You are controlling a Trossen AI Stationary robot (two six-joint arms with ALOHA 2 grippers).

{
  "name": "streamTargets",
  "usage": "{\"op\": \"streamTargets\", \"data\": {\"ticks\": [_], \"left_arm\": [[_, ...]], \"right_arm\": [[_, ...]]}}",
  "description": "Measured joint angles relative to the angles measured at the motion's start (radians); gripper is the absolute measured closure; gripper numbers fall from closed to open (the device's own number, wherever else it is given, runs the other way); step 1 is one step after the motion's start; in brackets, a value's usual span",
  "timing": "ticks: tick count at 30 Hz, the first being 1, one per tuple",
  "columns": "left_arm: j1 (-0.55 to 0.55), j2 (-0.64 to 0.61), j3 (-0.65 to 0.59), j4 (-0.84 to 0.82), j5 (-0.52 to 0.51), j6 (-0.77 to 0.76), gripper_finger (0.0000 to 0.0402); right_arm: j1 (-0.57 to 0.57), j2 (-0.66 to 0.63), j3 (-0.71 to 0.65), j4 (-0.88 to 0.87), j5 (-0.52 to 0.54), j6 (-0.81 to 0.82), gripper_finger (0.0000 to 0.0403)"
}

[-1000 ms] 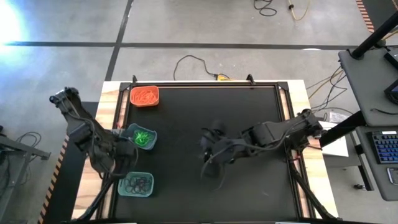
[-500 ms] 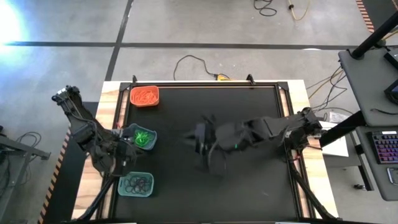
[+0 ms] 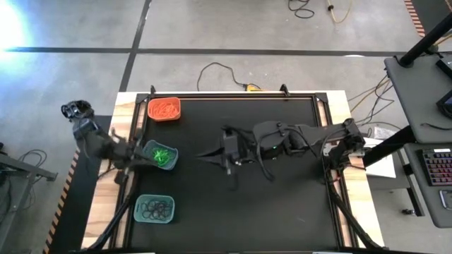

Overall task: Sort rubber bands into baskets
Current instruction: Return to Home Position

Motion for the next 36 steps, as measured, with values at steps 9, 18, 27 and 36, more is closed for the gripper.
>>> {"op": "streamTargets", "data": {"ticks": [9,18,27,36], "left_arm": [[0.095,-0.155,-0.180,0.210,0.022,-0.112,0.0401],[0.216,-0.095,-0.325,0.302,0.188,-0.244,0.0402],[0.544,-0.075,-0.313,0.281,0.353,-0.241,0.0402],[0.629,-0.067,-0.214,0.191,0.303,-0.241,0.0402]], "right_arm": [[-0.005,-0.062,-0.050,-0.015,-0.098,-0.055,0.0390],[0.004,-0.210,-0.309,0.096,-0.148,0.009,0.0390],[-0.007,-0.436,-0.548,-0.087,0.132,0.181,0.0390],[-0.006,-0.511,-0.649,-0.273,0.191,0.419,0.0390]]}}
